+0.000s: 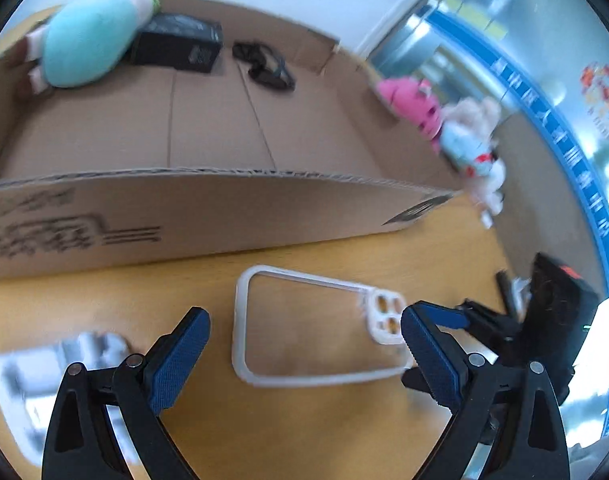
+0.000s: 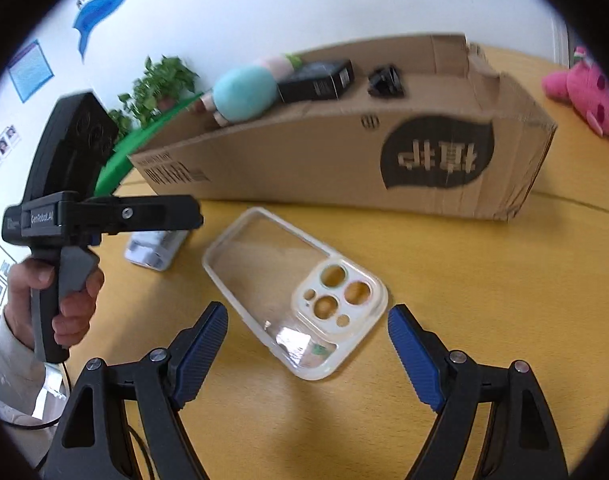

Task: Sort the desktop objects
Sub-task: 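Lower both grippers around the rim of the clear phone case, then grasp the phone case rim with the left gripper while the right gripper grasps it too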

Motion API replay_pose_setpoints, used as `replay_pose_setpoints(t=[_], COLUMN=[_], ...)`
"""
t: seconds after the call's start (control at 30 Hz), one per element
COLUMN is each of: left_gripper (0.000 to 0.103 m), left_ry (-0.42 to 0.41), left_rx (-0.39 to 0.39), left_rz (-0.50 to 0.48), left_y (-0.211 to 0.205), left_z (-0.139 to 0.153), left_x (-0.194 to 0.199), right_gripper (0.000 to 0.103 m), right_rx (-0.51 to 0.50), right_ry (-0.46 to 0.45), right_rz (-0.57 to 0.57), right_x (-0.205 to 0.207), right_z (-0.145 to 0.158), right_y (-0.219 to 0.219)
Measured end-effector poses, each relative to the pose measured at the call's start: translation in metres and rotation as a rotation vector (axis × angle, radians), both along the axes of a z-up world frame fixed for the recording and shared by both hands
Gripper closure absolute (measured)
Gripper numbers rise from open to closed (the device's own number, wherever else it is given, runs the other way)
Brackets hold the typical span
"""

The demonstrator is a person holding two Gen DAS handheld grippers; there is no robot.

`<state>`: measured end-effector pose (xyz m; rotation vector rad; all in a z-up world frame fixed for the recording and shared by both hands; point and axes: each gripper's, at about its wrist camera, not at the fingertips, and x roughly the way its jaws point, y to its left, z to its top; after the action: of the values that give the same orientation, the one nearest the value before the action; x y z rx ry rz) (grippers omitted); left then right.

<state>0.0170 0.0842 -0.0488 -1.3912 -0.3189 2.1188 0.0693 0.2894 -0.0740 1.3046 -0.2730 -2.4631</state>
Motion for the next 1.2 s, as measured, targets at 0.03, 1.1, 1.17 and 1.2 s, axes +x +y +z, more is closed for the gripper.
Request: replay_pose_setpoints(t=[0.03, 1.1, 1.17, 1.2], left_gripper=[0.007, 0.023, 0.023, 0.023], left_ry=[0.002, -0.015, 0.027, 0.053], left_rx=[-0.016, 0.014, 0.066, 0.088], left_rz=[-0.008, -0.086, -0.078, -0.079], left_y=[0.004, 0.021, 0.010, 0.008], left_z=[-0.002, 0.003, 0.017, 0.020], left_x=[-0.002, 0.008, 0.018, 0.022], right_gripper=[0.020, 0.018, 0.018, 0.018], right_rx=[-0.007, -0.054, -0.076, -0.079], right_ry=[-0.009, 0.069, 0.136, 0.171], right_rz=[0.001, -0.078, -0.057, -0.044], right_x=[-0.001, -0.005, 0.004, 0.011], right_z=[-0.002, -0.001, 0.013, 0.021], right_y=[0.001, 0.031, 0.031, 0.030])
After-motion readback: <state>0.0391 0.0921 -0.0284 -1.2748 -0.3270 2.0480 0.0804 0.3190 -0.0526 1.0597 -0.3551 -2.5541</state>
